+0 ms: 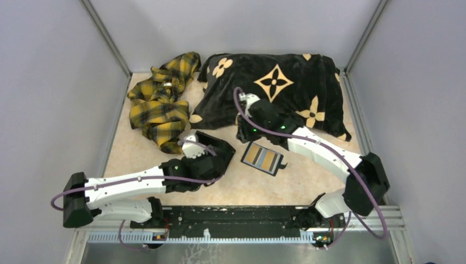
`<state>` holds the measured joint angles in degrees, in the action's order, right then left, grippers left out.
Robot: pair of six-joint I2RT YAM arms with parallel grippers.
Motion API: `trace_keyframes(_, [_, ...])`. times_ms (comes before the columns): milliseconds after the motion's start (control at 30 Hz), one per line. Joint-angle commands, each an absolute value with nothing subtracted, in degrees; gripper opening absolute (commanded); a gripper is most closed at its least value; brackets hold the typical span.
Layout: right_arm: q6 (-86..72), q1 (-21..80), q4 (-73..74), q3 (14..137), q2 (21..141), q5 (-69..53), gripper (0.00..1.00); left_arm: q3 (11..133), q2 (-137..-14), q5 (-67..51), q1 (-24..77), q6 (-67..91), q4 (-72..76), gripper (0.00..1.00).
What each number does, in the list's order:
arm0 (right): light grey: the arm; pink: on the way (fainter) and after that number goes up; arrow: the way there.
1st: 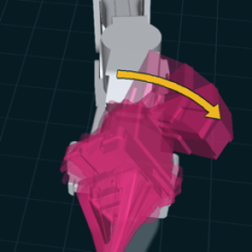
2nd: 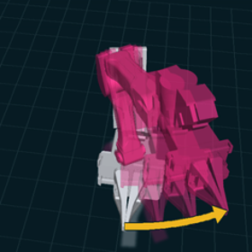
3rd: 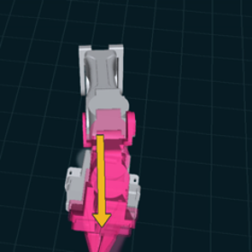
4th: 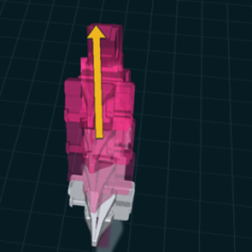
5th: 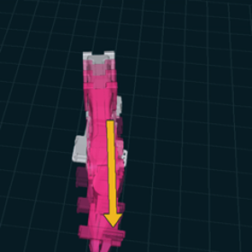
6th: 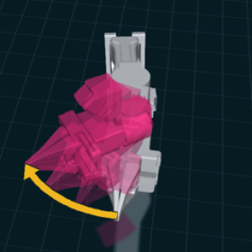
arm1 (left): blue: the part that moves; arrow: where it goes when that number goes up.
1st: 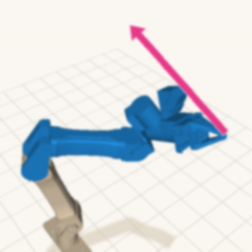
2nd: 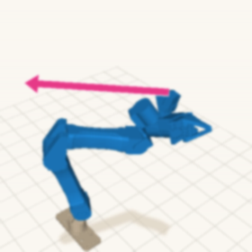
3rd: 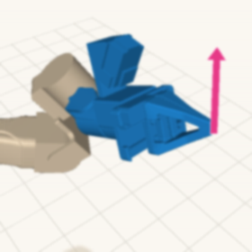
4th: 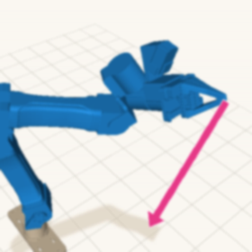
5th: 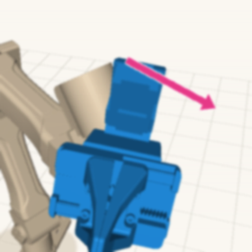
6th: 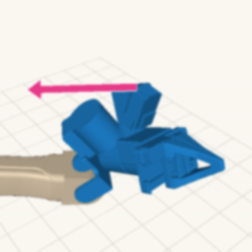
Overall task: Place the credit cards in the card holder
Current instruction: Pick up the credit card from the storage box.
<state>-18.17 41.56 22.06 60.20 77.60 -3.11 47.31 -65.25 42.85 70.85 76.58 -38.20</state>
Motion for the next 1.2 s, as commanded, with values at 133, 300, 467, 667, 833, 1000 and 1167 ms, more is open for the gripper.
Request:
trace_keyframes(133, [-12.67,49.68,19.82,75.71,92.04,-5.92,0.45,41.98,-59.31,47.27,74.8,114.97,-63.0,0.76])
trace_keyframes(300, [-12.44,51.23,18.67,79.96,98.74,-8.6,0.46,36.78,-53.37,48.68,74.84,120.38,-63.91,0.77])
trace_keyframes(467, [-11.79,52.11,18.49,83.62,103.3,-9.96,0.47,33.27,-48.72,50.6,74.79,122.21,-63.99,0.77])
trace_keyframes(667, [-11.52,53.05,19.12,87.79,107.56,-10.82,0.47,31.47,-47.35,51.55,74.71,123.59,-64.43,0.77])
trace_keyframes(833, [-11.24,53.61,19.87,91.01,110.64,-11.28,0.47,30.68,-47.66,51.95,74.77,123.76,-63.83,0.77])
trace_keyframes(1000, [-11.18,53.81,20.09,92.72,113.05,-11.88,0.47,30.25,-47.44,52.41,74.68,123.31,-63.21,0.77])
trace_keyframes(1167, [-10.9,53.83,20.7,94.66,115.91,-12.34,0.47,29.5,-47.49,52.28,74.66,122.79,-62.21,0.77])
